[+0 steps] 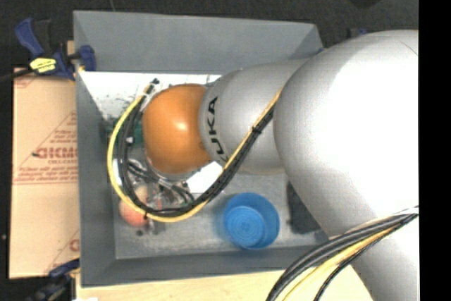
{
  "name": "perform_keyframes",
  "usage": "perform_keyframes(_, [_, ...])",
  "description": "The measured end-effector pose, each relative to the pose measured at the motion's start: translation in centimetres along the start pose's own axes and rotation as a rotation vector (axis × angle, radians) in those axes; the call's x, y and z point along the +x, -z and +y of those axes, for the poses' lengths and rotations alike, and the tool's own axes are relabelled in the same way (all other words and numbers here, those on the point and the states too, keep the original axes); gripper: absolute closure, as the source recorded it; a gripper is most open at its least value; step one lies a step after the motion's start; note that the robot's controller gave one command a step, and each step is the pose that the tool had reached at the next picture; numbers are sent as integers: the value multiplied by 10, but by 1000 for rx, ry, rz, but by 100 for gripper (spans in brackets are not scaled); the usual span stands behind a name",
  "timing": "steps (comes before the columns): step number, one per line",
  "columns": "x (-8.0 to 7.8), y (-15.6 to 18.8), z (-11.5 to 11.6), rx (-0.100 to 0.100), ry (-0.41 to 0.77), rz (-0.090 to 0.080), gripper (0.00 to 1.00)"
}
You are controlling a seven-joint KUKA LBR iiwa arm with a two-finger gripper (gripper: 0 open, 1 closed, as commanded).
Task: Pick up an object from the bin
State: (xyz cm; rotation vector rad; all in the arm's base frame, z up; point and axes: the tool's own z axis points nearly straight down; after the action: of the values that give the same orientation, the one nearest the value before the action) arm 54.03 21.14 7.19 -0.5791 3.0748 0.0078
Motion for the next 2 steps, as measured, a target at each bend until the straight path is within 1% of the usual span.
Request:
perform_keyframes(1, [1,0,2,-1,-343,-9,0])
perform_keyframes(2, [-1,0,-1,-1,-18,-4,100])
